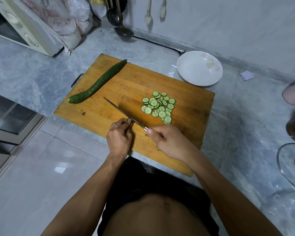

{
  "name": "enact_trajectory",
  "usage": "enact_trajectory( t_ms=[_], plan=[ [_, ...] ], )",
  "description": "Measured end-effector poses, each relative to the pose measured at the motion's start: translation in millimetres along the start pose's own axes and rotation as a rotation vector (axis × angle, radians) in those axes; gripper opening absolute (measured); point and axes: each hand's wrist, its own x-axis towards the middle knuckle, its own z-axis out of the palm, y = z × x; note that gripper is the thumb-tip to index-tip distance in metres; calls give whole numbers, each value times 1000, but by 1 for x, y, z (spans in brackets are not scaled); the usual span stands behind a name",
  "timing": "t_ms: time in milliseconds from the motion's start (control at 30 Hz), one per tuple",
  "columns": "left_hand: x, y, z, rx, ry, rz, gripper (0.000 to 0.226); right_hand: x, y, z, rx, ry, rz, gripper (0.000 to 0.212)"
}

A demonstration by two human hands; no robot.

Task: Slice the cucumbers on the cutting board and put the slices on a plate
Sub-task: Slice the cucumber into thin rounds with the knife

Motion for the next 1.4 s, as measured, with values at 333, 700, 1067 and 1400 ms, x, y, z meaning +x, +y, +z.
enact_trajectory(
  t_ms=[333, 700, 1067, 1400],
  plan=[
    [0, 0, 0, -34, -3, -33, 18, 17, 13, 8, -35, 6, 17, 41],
    [2, 4, -5, -60, -5, -35, 15, 7, 6, -7, 6, 22, -24, 49],
    [0, 6, -6, -43, -10, -55, 17, -3, -2, 3, -58, -5, -28, 45],
    [1, 3, -4, -28, 2, -6, 16, 11, 1, 18, -15, 18, 42, 38]
  ],
)
